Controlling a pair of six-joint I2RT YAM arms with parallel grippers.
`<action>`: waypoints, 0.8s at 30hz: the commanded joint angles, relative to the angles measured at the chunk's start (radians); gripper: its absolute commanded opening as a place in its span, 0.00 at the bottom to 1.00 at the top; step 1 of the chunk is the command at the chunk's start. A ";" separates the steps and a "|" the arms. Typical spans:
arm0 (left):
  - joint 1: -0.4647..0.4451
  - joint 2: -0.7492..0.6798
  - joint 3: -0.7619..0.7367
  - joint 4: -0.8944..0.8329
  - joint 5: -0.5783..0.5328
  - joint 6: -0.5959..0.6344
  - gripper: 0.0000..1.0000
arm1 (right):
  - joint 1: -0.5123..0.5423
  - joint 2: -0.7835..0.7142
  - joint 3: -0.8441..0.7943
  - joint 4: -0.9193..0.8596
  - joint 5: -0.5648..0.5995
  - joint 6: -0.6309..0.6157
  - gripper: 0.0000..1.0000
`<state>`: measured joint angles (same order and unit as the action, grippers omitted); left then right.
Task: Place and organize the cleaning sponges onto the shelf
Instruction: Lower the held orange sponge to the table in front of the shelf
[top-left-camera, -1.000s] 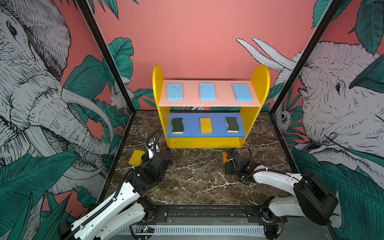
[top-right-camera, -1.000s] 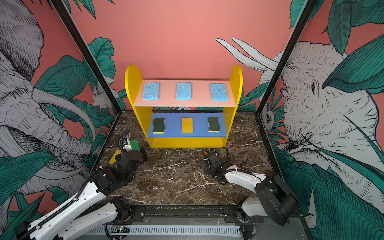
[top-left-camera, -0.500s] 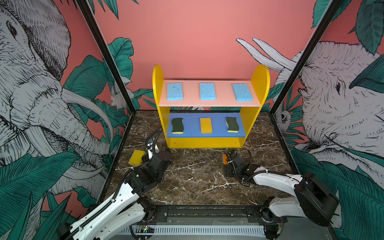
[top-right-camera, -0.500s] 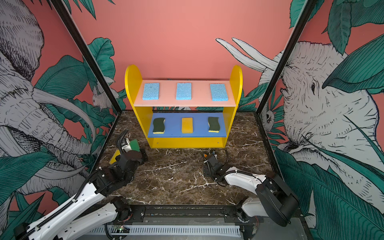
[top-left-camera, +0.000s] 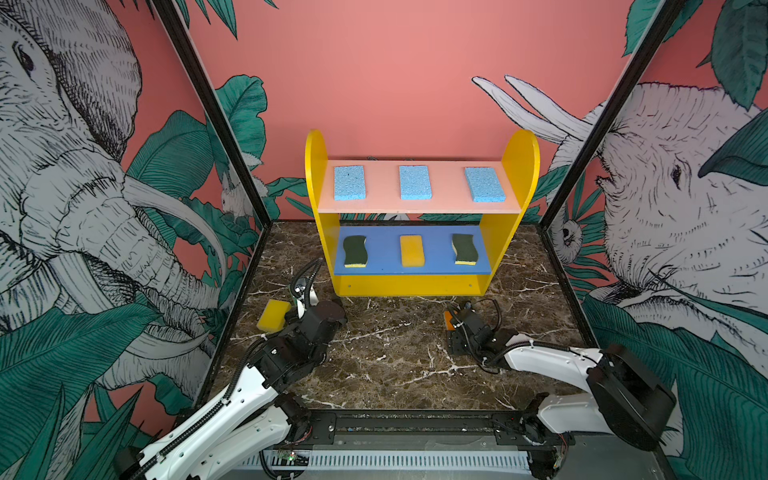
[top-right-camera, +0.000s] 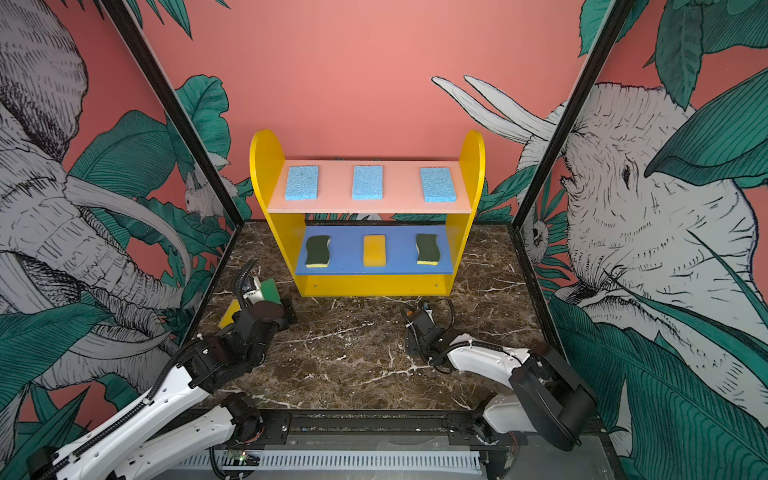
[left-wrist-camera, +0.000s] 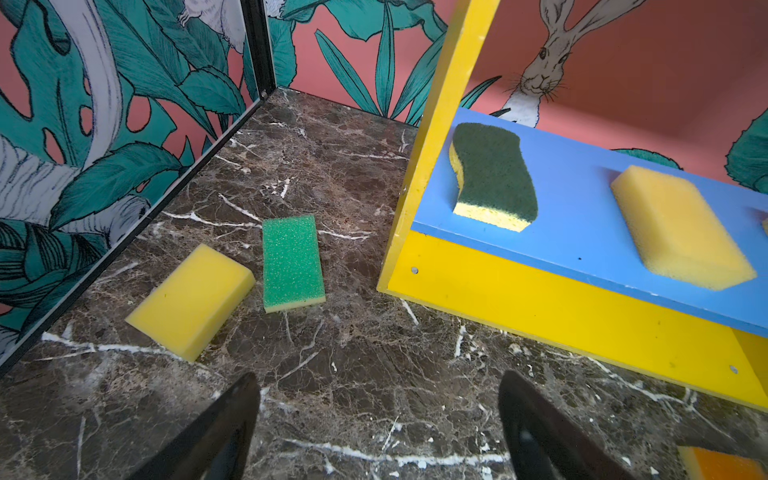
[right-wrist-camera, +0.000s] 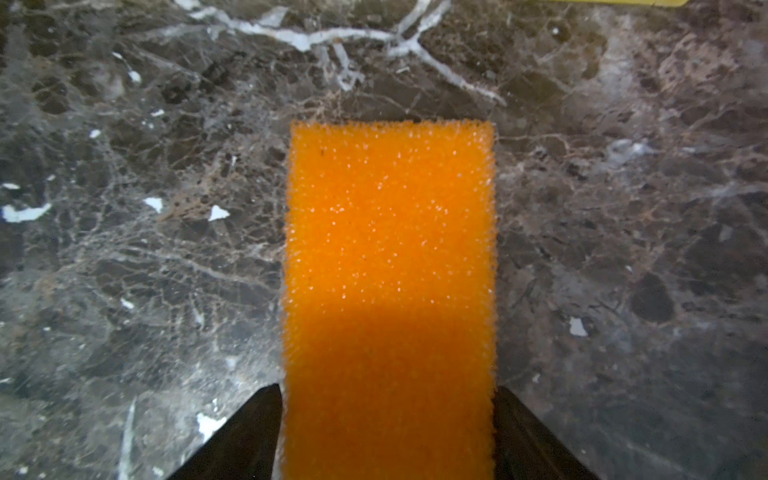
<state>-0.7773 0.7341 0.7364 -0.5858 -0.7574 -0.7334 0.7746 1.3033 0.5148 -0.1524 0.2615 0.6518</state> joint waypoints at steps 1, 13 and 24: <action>0.003 -0.012 0.044 -0.028 0.021 0.012 0.91 | 0.042 -0.070 -0.051 0.028 0.099 0.023 0.81; 0.003 0.012 0.064 0.023 0.111 0.030 0.91 | 0.099 -0.143 -0.185 0.238 0.220 -0.005 0.94; 0.003 -0.013 0.094 -0.017 0.105 0.054 0.92 | 0.136 -0.126 -0.291 0.418 0.255 -0.017 0.96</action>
<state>-0.7773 0.7399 0.8074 -0.5785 -0.6468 -0.6731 0.9054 1.2037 0.2512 0.1913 0.4744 0.6361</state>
